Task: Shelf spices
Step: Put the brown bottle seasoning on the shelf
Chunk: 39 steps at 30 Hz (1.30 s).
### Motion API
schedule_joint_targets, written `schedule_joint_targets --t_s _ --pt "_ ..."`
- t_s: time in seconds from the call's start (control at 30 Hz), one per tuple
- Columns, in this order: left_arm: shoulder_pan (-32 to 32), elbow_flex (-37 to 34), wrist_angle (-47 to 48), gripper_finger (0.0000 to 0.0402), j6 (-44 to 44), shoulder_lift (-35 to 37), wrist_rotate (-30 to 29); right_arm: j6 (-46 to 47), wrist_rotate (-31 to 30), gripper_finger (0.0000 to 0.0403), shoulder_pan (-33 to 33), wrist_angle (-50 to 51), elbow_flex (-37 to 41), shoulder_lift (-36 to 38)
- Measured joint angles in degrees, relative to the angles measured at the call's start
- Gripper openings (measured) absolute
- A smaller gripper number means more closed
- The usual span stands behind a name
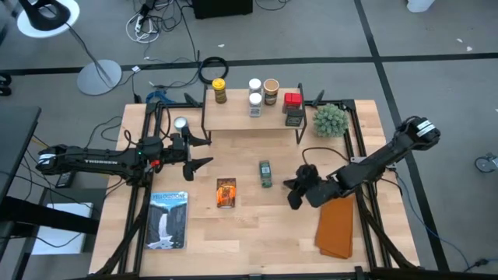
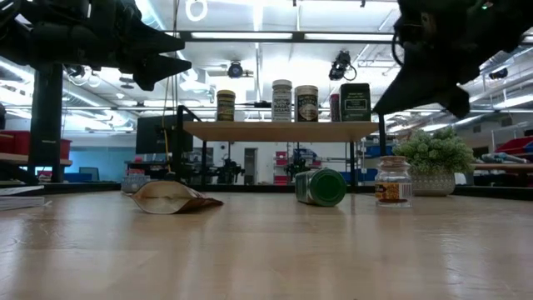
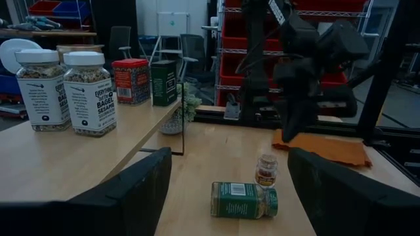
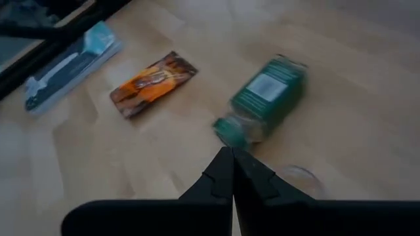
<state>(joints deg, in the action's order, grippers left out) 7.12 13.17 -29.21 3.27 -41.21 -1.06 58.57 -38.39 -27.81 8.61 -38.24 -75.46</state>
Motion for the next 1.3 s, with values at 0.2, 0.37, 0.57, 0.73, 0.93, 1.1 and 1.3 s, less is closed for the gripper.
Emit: schedule_joint_targets --t_s 0.2,0.37,0.57,0.73,0.93,1.1,1.3 --pt "0.0 0.0 0.0 0.0309 0.0 0.0 0.0 10.5 -0.8 0.0 -0.9 16.4 -3.3 2.9" --pt "0.0 0.0 0.0 0.0309 0.0 0.0 0.0 26.0 2.8 0.0 -1.5 40.4 -14.7 -1.9" --pt "0.0 0.0 0.0 0.0309 0.0 0.0 0.0 35.7 10.0 0.0 -0.6 51.4 -26.5 -10.6" --pt "0.0 0.0 0.0 0.0309 0.0 0.0 0.0 35.4 10.9 0.0006 1.1 49.5 -29.4 -15.7" --pt "0.0 0.0 0.0 0.0309 0.0 0.0 0.0 32.4 16.6 0.0025 4.2 48.5 -30.2 -18.2" --pt "0.0 0.0 0.0 0.0309 0.0 0.0 0.0 31.6 17.6 0.006 7.4 48.1 -30.2 -18.2" --pt "0.0 0.0 0.0 0.0309 0.0 0.0 0.0 31.8 17.8 0.0125 10.9 47.9 -30.2 -18.2"
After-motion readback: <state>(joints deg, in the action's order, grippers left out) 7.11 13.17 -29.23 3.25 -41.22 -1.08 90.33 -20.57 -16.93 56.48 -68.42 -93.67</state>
